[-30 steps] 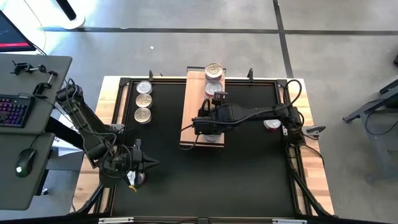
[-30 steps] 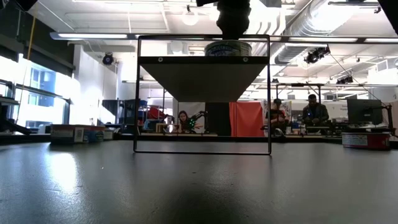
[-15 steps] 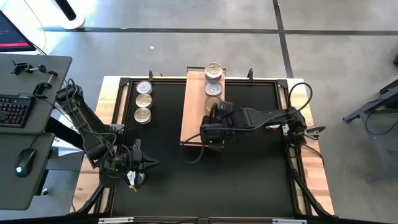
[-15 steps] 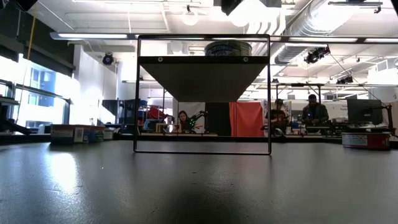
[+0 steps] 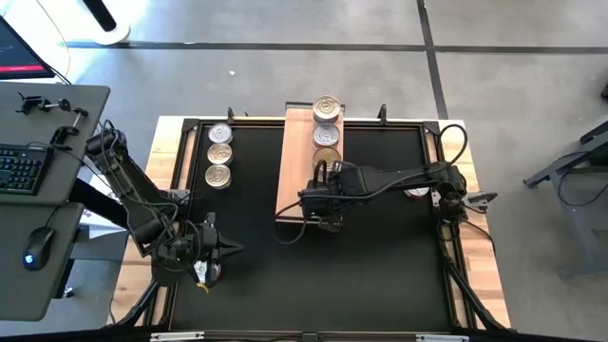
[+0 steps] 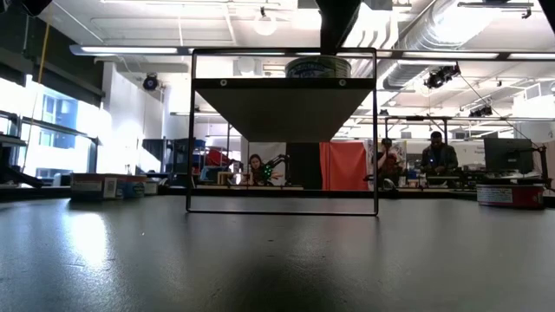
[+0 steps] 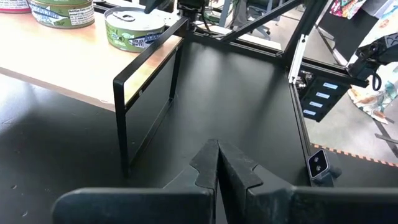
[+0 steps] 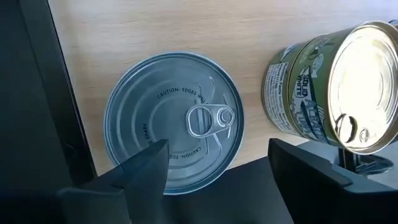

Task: Stack canned seafood by type on shelf
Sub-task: Adjust the dark green tuna can on the shelf

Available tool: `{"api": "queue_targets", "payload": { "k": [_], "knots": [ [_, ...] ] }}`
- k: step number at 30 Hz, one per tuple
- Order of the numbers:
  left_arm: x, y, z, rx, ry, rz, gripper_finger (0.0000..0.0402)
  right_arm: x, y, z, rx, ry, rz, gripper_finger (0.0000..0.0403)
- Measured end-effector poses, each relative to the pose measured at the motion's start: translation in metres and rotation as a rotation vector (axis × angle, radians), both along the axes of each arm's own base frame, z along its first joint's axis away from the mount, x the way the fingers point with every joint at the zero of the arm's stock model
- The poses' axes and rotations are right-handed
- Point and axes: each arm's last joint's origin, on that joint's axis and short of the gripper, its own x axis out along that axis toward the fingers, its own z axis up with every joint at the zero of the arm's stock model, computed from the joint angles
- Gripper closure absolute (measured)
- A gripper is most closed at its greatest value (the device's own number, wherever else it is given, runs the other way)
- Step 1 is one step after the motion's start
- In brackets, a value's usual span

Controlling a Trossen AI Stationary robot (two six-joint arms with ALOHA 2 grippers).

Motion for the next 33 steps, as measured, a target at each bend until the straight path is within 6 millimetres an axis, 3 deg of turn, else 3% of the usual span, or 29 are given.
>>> {"api": "queue_targets", "payload": {
  "k": [17,33],
  "knots": [
    [-0.0007,0.0013,-0.0015,0.023,0.012,0.002,0.0402,0.0011,-0.0033,-0.0057,-0.143,0.031,0.025,0.0139],
    [-0.0007,0.0020,-0.0013,0.035,0.001,0.020,0.0402,0.0062,-0.0028,-0.0083,-0.069,-0.018,-0.030,0.0139]
  ]
}}
